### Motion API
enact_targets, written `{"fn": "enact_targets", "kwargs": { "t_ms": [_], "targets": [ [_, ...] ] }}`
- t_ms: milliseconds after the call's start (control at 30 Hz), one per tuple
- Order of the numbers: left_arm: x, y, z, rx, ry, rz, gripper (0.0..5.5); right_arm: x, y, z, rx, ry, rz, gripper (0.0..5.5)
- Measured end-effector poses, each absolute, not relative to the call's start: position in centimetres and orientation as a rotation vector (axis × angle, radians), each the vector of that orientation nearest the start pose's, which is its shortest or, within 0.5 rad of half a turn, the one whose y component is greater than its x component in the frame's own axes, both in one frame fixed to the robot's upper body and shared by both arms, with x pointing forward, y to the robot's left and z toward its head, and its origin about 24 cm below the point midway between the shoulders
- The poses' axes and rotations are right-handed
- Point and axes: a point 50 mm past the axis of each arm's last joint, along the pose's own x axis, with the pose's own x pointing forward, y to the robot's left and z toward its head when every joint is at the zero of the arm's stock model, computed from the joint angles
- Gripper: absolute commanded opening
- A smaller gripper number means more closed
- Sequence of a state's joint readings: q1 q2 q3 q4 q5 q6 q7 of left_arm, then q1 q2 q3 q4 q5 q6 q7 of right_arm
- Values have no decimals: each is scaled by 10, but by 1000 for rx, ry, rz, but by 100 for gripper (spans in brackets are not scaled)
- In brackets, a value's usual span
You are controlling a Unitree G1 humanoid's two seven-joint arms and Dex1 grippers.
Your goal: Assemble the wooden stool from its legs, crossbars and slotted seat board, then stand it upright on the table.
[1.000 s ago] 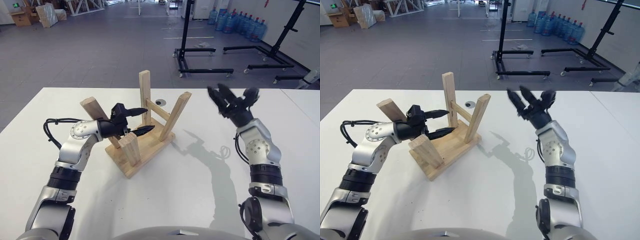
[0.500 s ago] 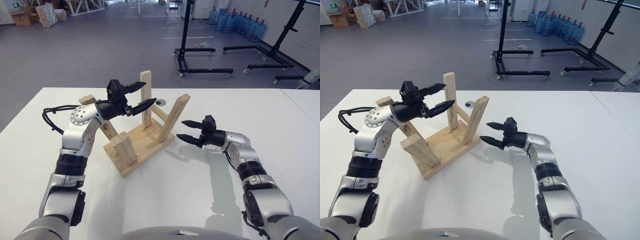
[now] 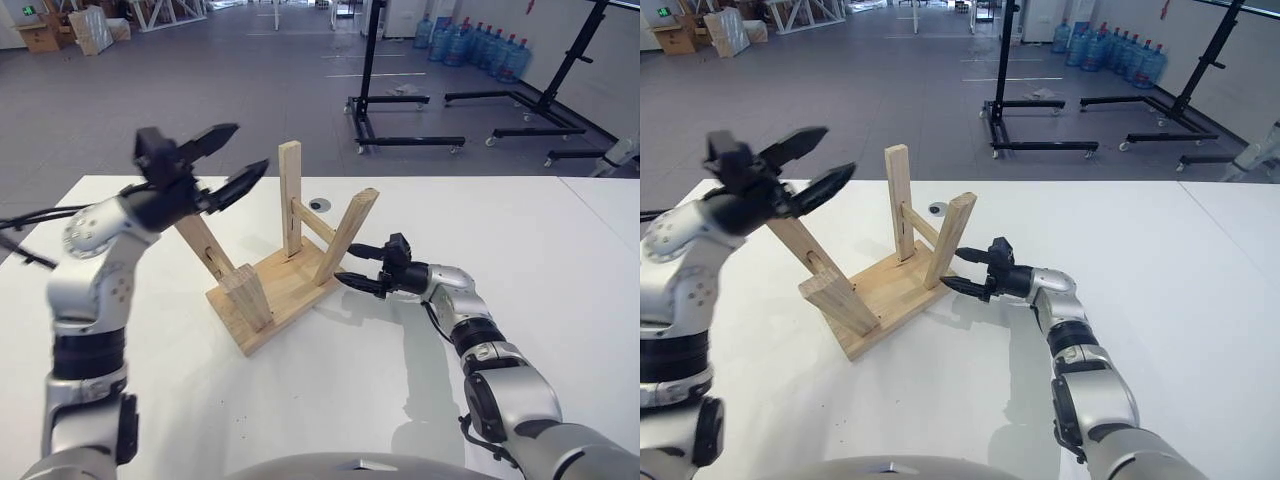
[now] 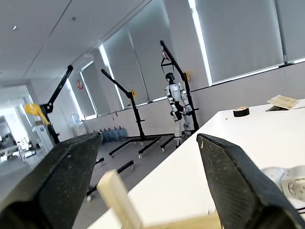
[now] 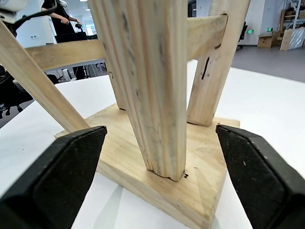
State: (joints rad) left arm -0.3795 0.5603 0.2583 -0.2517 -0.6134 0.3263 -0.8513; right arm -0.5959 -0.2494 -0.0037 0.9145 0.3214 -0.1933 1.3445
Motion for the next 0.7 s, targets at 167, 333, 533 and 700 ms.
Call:
{"fn": "enact_targets", "kwargs": {
  "t_ms": [167, 333, 533, 700],
  "targets": [
    [230, 245, 190, 1, -216, -932, 365, 310, -146, 42, 137, 34, 1274, 425],
    [209, 267, 147, -36, 52, -917, 365, 294, -146, 35, 151, 48, 1325, 425],
    [187, 276, 74, 81, 463, -901, 365, 275, -140, 45, 123, 36, 1423, 425],
    [194, 268, 67, 122, 449, -919, 365, 255, -141, 50, 84, 61, 1489, 425]
  ]
}}
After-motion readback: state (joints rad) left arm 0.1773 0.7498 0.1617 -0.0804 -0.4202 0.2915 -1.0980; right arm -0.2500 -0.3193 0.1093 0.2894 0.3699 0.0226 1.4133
